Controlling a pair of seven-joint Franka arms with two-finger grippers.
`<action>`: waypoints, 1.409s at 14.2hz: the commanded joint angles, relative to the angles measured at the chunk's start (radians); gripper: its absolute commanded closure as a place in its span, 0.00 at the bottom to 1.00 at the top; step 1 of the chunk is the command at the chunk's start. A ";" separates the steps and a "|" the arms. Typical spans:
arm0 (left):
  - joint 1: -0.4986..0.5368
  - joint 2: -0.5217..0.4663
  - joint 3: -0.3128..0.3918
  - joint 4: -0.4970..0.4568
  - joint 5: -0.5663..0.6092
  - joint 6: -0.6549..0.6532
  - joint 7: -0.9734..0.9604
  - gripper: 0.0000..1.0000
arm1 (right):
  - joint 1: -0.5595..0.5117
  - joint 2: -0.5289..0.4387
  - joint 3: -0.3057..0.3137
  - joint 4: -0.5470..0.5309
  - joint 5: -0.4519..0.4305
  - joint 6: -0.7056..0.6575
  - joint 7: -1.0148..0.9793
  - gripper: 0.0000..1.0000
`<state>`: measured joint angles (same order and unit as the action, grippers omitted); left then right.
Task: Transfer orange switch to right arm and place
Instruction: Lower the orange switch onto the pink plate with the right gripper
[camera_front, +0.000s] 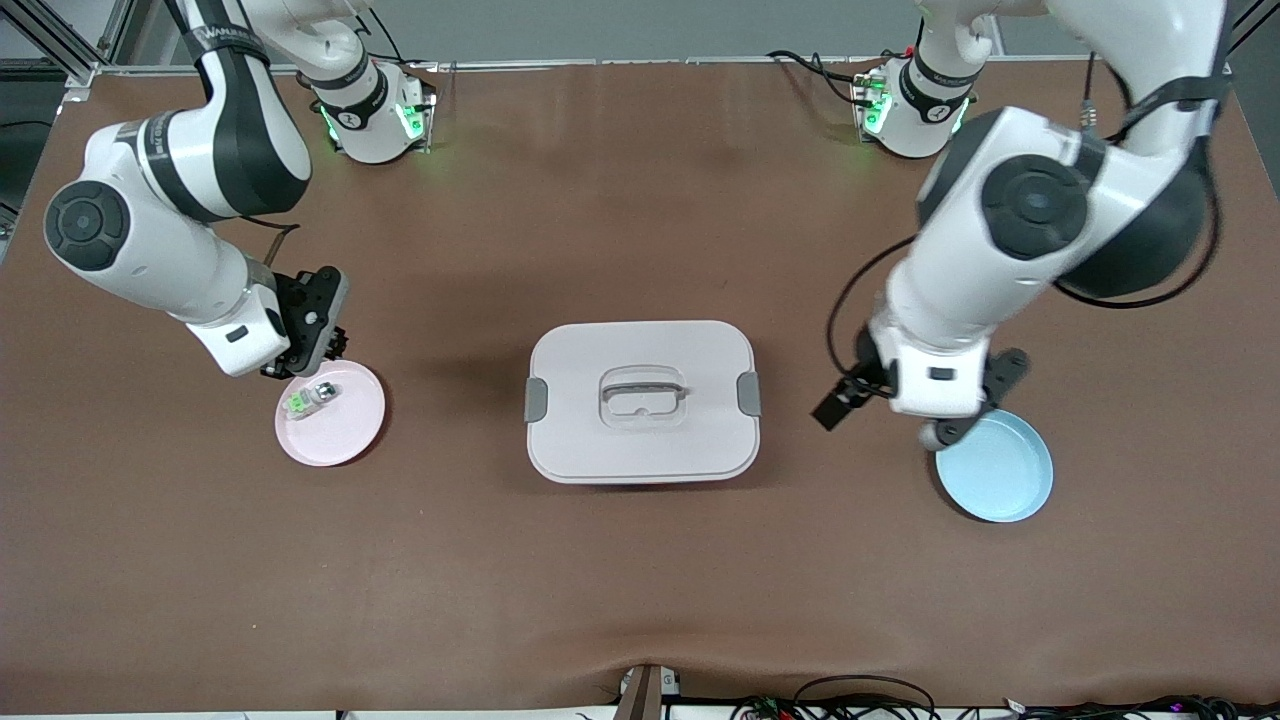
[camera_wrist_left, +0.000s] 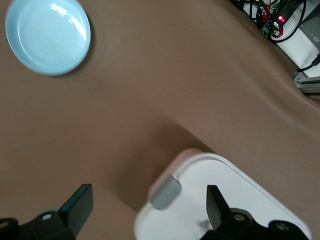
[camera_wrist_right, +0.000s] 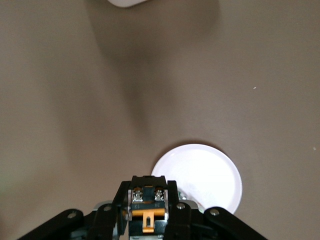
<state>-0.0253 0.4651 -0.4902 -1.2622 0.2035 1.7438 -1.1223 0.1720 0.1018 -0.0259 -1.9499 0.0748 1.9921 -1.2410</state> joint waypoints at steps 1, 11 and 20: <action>0.047 -0.054 -0.004 -0.036 0.042 -0.059 0.210 0.00 | -0.095 -0.044 0.015 -0.160 -0.006 0.190 -0.214 1.00; 0.197 -0.134 -0.005 -0.037 0.047 -0.156 0.775 0.00 | -0.124 0.146 0.017 -0.307 0.007 0.683 -0.341 1.00; 0.228 -0.138 -0.002 -0.031 0.047 -0.156 0.858 0.00 | -0.115 0.285 0.023 -0.274 0.069 0.695 -0.325 1.00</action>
<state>0.1934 0.3564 -0.4901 -1.2706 0.2333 1.5939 -0.2805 0.0516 0.3866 -0.0086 -2.2461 0.1201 2.6959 -1.5590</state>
